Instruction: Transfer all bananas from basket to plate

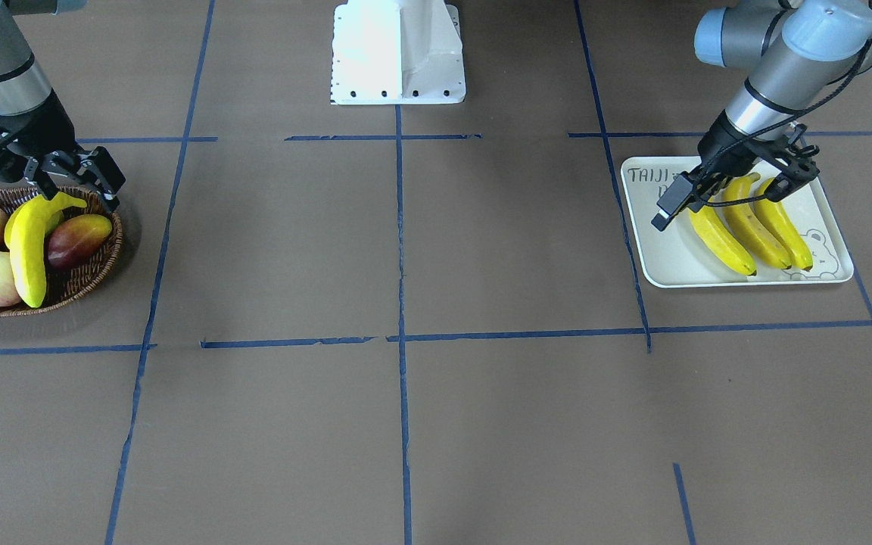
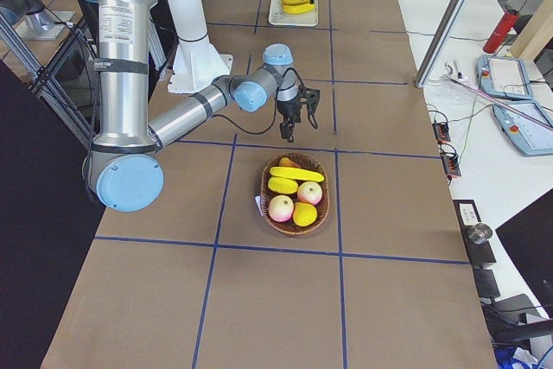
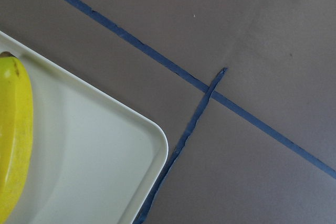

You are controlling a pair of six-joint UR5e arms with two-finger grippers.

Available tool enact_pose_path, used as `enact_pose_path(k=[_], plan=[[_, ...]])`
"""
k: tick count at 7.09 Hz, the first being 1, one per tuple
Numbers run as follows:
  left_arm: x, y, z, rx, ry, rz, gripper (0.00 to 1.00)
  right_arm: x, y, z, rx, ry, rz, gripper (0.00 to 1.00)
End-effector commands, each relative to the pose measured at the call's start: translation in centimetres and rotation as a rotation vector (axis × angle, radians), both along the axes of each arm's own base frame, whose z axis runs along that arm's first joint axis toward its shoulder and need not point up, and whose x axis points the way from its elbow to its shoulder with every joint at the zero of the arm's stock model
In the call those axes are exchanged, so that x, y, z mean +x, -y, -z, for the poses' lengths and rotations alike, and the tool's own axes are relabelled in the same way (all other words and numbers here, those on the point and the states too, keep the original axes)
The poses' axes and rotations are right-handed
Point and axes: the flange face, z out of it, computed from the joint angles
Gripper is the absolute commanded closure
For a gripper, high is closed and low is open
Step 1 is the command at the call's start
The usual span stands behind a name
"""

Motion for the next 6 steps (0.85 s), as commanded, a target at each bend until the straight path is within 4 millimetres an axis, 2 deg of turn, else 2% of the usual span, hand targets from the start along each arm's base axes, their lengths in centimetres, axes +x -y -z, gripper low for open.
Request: enact_pose_path(k=[1,4,6], plan=[[0.4,0.1,0.4,-0.003,-0.006,0.001,0.00,0.5,-0.1,-4.6,-0.045,-0.090,-0.034,0.00],[0.4,0.0,0.6,0.001,-0.009,0.001,0.00,-0.1,0.5,-9.4,-0.118,-0.152,-0.040,0.00],[0.4,0.0,0.7,0.002,-0.010,0.001,0.00,-0.1,0.5,-9.6,-0.122,-0.154,-0.037,0.00]])
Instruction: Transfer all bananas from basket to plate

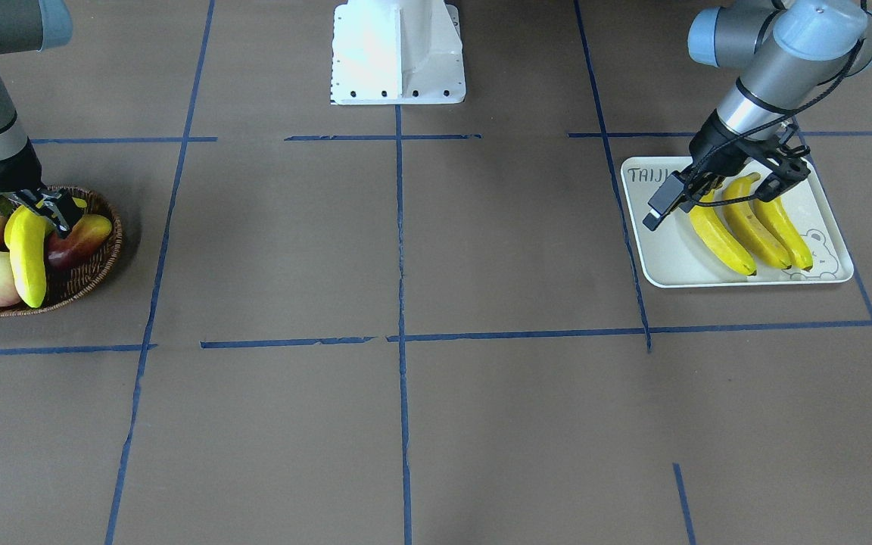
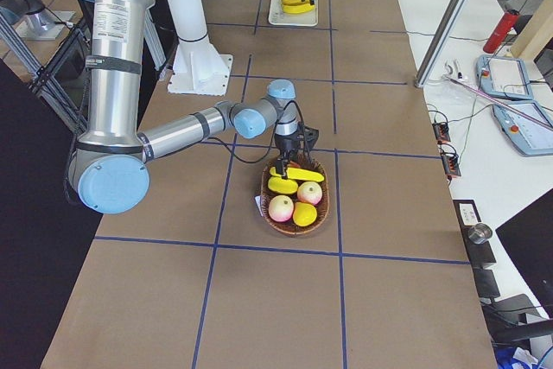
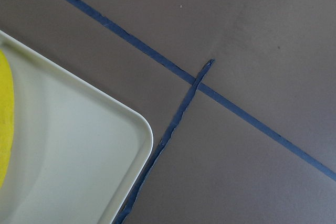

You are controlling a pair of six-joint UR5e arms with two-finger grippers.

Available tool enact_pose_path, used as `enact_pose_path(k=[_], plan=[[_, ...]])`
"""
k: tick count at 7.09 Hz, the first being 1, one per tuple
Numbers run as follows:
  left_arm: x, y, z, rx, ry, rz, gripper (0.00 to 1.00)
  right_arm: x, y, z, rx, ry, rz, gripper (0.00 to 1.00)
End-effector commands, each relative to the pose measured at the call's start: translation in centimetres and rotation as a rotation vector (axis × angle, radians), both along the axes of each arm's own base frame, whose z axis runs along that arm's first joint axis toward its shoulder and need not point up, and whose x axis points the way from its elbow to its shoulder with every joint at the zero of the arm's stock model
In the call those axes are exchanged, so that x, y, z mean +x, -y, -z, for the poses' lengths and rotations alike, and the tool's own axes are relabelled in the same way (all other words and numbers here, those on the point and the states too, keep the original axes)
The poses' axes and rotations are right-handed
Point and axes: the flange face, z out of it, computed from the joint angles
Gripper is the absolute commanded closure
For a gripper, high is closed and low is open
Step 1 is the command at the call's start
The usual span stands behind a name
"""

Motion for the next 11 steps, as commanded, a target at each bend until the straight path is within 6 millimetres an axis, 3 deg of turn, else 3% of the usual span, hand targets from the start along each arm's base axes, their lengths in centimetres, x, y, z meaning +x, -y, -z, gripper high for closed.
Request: enact_pose_path(k=[1,3,4,5,6,7,10,11], plan=[[0.0,0.0,0.1,0.002,-0.001,0.000,0.00,0.1,-0.1,-0.3,-0.011,0.001,0.004,0.16],[0.0,0.0,0.1,0.002,-0.002,0.000,0.00,0.4,-0.5,-0.7,-0.014,-0.006,0.015,0.16],[0.0,0.0,0.2,0.003,-0.003,0.000,0.00,0.5,-0.6,-0.8,-0.016,-0.006,0.017,0.35],[-0.1,-0.1,0.4,0.005,-0.005,0.000,0.00,0.5,-0.6,-0.7,-0.012,-0.002,0.021,0.71],[-0.1,-0.1,0.4,0.005,-0.005,0.000,0.00,0.6,-0.8,0.3,0.001,0.014,0.026,0.90],[-0.1,-0.1,0.5,0.007,-0.007,0.000,0.00,1.0,-1.0,2.6,0.040,0.039,0.042,0.96],[-0.1,-0.2,0.7,0.011,-0.010,0.000,0.00,4.9,-0.7,10.3,0.148,0.114,0.091,0.98],[0.3,0.2,2.1,0.027,-0.029,-0.003,0.00,3.7,0.1,13.6,0.215,0.175,0.163,0.98]])
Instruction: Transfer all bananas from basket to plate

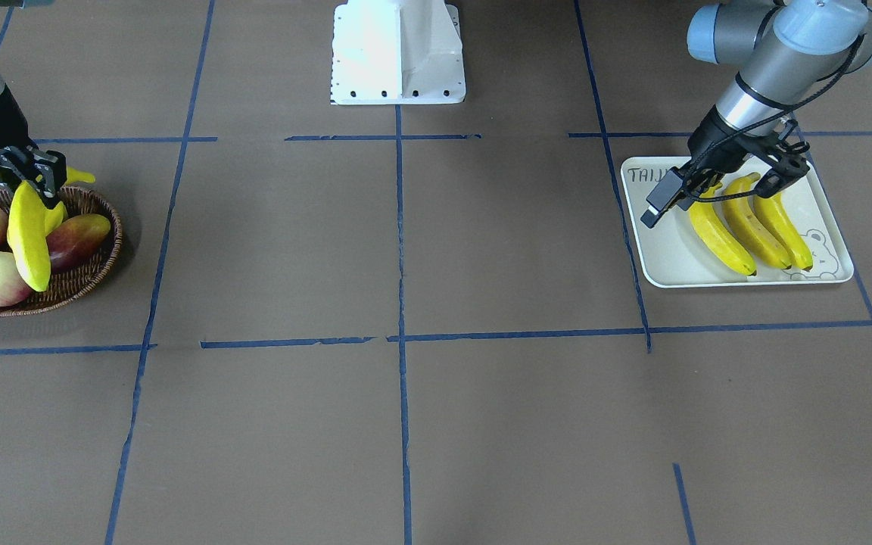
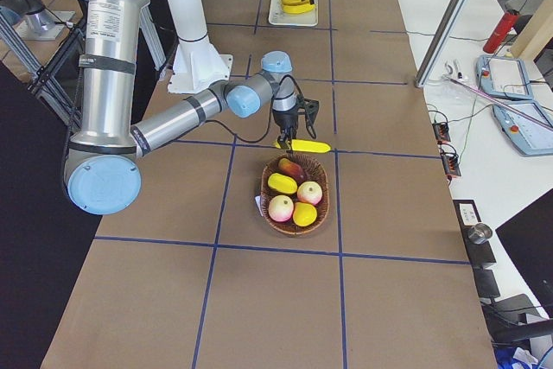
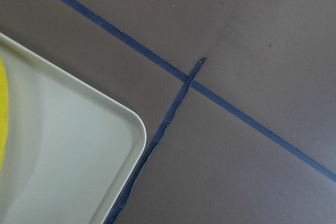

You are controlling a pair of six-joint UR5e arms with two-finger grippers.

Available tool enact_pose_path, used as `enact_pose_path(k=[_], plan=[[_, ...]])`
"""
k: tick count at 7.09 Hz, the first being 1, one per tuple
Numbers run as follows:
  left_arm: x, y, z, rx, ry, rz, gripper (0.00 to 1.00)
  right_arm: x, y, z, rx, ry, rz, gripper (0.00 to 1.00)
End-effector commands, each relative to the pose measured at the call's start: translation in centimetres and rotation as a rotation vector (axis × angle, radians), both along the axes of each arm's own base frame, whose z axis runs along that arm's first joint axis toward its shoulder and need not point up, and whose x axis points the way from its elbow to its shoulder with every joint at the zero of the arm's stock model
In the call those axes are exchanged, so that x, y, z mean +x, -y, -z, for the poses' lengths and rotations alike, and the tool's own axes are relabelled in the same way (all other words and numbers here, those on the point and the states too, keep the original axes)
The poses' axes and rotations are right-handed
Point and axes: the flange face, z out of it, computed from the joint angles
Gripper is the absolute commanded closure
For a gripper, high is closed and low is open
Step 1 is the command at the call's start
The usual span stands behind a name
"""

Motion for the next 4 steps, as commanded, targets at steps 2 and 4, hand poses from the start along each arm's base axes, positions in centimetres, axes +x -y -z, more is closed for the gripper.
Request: enact_pose_path(k=[2,4], plan=[[4.2,0.2,5.7,0.049,-0.082,-0.046,0.00,-3.2,1.4,11.2,0.158,0.206,0.147,1.00],[8.1,0.2,13.3,0.041,-0.209,-0.053,0.00,-8.2,0.1,17.9,0.233,0.321,0.266,1.00]])
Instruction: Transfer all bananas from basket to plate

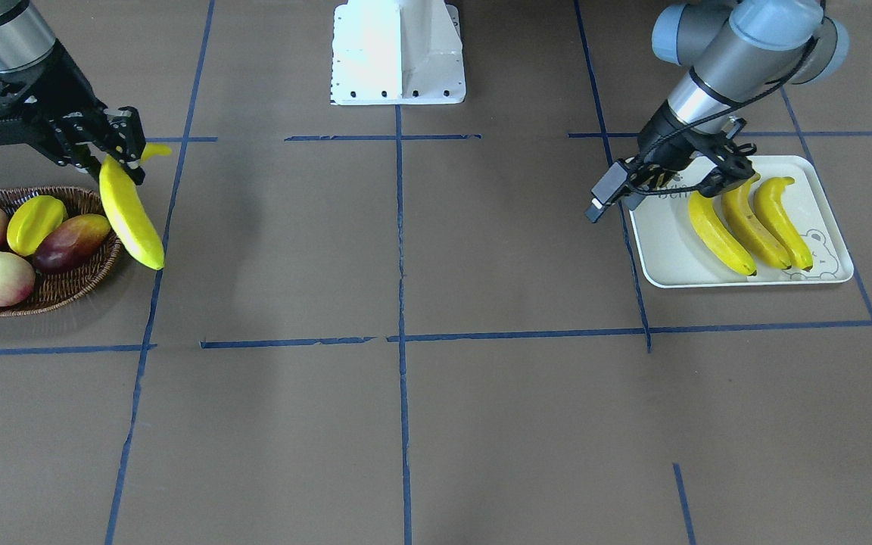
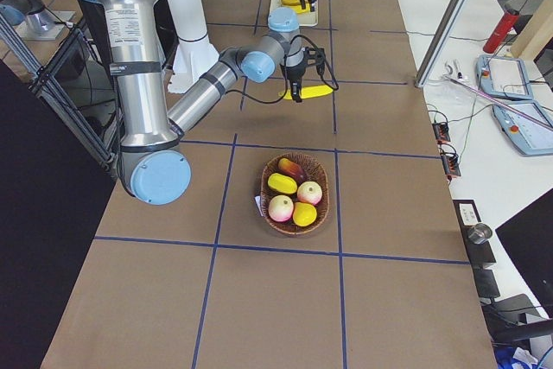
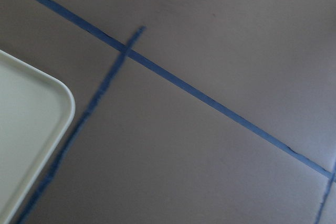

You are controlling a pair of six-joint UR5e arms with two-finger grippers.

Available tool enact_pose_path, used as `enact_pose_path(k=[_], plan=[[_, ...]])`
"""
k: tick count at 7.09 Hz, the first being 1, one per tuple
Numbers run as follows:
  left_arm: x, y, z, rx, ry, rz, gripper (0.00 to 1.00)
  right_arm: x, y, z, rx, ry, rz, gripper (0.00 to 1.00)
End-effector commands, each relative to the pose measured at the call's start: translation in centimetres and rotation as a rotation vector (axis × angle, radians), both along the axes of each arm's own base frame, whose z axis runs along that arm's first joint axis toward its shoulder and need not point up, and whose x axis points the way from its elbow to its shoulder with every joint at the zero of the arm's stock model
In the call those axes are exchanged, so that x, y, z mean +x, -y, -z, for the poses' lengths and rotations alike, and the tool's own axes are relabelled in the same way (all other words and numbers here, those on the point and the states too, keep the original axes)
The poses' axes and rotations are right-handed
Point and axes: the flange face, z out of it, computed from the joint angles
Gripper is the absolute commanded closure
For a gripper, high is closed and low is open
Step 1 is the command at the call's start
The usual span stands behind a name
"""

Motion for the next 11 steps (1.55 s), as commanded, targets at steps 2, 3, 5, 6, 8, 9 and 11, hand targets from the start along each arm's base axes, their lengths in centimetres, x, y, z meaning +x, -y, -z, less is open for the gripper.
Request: enact_pose_path(k=[2,3,5,6,8,9,11], plan=[[4.9,-1.5,11.5,-0.053,-0.196,-0.018,0.00,-7.8,-3.6,9.3,0.109,0.143,0.159,1.00],[5.7,-2.1,13.4,-0.083,-0.236,-0.021,0.00,-10.1,-4.1,11.3,0.148,0.154,0.165,1.00],[7.0,-3.2,15.9,-0.130,-0.285,-0.031,0.00,-13.0,-5.3,12.3,0.199,0.135,0.138,1.00],[6.9,-3.4,16.6,-0.171,-0.306,-0.022,0.00,-13.2,-5.4,12.4,0.204,0.133,0.135,1.00],[7.3,-3.8,18.9,-0.257,-0.359,-0.009,0.00,-13.9,-5.6,12.4,0.217,0.121,0.121,1.00],[8.3,-4.4,19.5,-0.263,-0.367,0.004,0.00,-13.9,-5.6,12.8,0.221,0.127,0.118,1.00],[10.7,-5.9,21.3,-0.241,-0.392,0.055,0.00,-14.1,-5.7,13.2,0.226,0.131,0.119,1.00]])
